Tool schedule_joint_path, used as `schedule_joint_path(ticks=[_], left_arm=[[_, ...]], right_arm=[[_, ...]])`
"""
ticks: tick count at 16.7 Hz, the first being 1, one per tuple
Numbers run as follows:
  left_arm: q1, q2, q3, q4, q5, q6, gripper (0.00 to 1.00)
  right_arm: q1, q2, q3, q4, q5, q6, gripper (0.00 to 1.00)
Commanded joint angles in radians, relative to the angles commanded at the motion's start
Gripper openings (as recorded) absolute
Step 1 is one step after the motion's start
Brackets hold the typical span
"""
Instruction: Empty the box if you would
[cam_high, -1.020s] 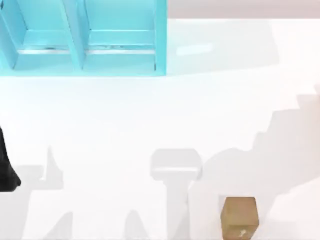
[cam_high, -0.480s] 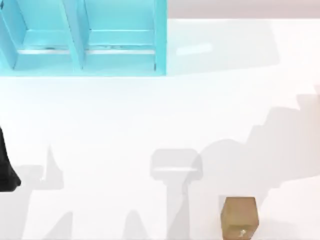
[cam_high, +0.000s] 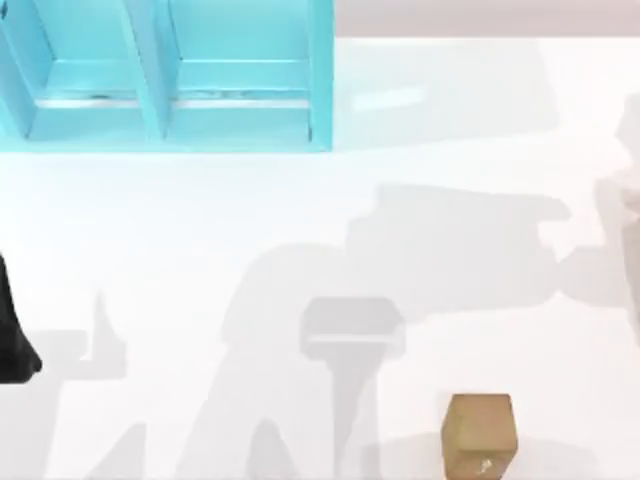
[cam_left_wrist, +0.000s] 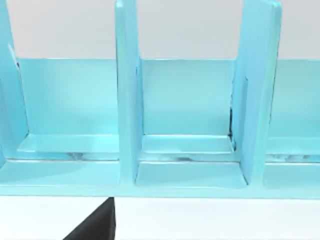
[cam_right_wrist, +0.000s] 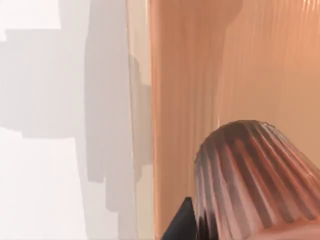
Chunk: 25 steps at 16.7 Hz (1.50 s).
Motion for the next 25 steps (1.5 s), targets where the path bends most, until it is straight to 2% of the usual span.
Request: schedule_joint_path(ticks=[4, 8, 16, 22, 25], left_arm=[[0.0, 0.0, 0.0, 0.0, 0.0, 0.0, 1.0], [0.0, 0.0, 0.0, 0.0, 0.0, 0.0, 1.0], [0.0, 0.0, 0.0, 0.0, 0.0, 0.0, 1.0], [0.0, 0.0, 0.0, 0.0, 0.0, 0.0, 1.0], [0.0, 0.0, 0.0, 0.0, 0.0, 0.0, 1.0]], right_arm=[[0.276, -0.05, -0.182, 0.135, -0.001, 0.247, 0.0], [0.42, -0.099, -0.351, 0.251, -0.009, 0.399, 0.0], [0.431, -0.117, -0.424, 0.299, -0.013, 0.446, 0.0], [0.436, -0.083, -0.535, 0.456, -0.012, 0.449, 0.0], [0.437, -0.08, -0.545, 0.467, -0.011, 0.449, 0.0]])
